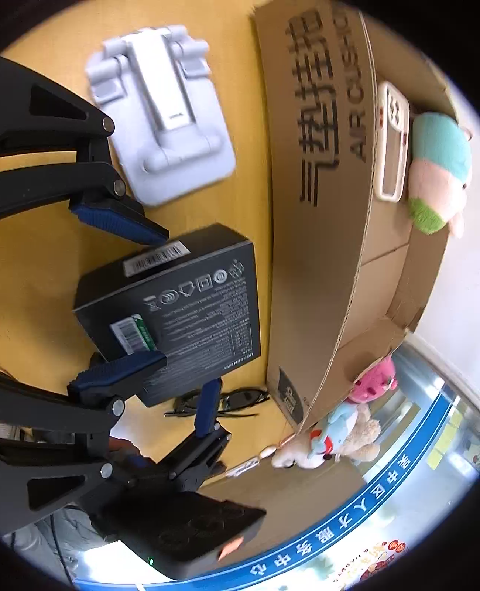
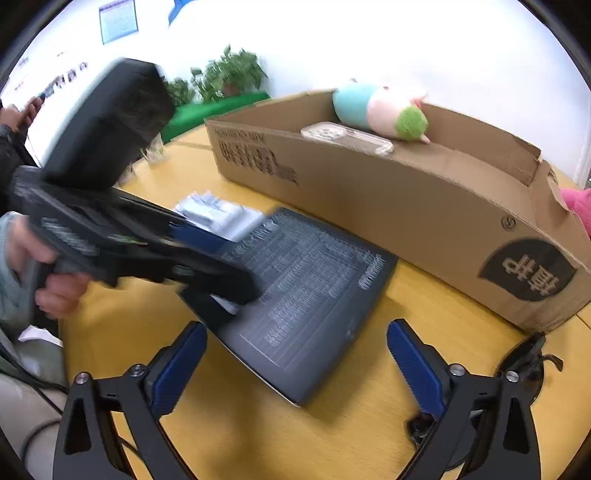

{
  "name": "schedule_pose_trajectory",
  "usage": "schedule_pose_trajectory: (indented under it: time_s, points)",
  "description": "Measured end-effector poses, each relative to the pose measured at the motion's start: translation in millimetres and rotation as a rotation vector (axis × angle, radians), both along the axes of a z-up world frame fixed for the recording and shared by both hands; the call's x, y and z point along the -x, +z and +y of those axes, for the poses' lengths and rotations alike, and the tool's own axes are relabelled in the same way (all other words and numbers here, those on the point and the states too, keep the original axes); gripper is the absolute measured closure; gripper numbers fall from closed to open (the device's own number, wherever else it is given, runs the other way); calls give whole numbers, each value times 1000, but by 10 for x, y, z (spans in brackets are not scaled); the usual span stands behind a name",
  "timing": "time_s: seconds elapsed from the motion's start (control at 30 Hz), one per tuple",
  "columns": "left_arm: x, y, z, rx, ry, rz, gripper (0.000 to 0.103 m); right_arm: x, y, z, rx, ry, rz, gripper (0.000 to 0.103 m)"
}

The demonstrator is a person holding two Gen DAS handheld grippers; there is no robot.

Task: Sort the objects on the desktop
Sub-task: 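Close the left tool on the black box and lift it, then carry the black box with the left tool over the cardboard box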

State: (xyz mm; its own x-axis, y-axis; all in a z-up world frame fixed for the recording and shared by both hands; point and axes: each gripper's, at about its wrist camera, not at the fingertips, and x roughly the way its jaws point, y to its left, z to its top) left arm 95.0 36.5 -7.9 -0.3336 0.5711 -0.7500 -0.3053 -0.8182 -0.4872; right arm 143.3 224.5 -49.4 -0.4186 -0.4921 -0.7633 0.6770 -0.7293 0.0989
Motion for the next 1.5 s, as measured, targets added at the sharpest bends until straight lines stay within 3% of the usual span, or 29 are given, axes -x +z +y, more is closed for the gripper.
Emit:
schedule_pose_trajectory:
  time_s: [0.03, 0.1, 0.17, 0.37, 0.53, 0.73, 0.9, 1.0, 1.17, 1.33, 1.5]
  points:
    - [14, -5, 6, 13, 12, 8, 35, 12, -52, -17, -14, 3, -12, 4]
    - [72, -36, 8, -4, 28, 4, 34, 9, -139, -95, -37, 24, -24, 8]
    - [107, -74, 12, -39, 31, -1, 36, -16, -151, -175, -53, 37, 2, 12]
    - [49, 175, 36, 9, 68, 101, 44, -128, -30, -236, -93, -18, 75, 20]
    - [32, 864, 3, -8, 105, 304, 44, -154, 525, -169, -19, -58, 221, 21]
    - [409, 1755, 89, -2, 105, 566, 44, 143, 1344, -170, -9, -91, 466, 21]
    - [890, 2220, 126, 9, 95, 666, 44, 601, 1833, -134, -14, -103, 561, 21]
    - [1173, 2341, 145, 4, 87, 672, 44, 945, 1979, -82, -17, -107, 568, 21]
    - [1724, 2321, 223, 3, 94, 619, 44, 1540, 2028, 17, -27, -98, 507, 21]
    - [2370, 2019, 370, 21, 96, 494, 44, 2173, 1831, 158, -53, -72, 390, 21]
    - [2842, 1501, 541, 60, 89, 352, 44, 2782, 1372, 266, -88, -45, 226, 22]
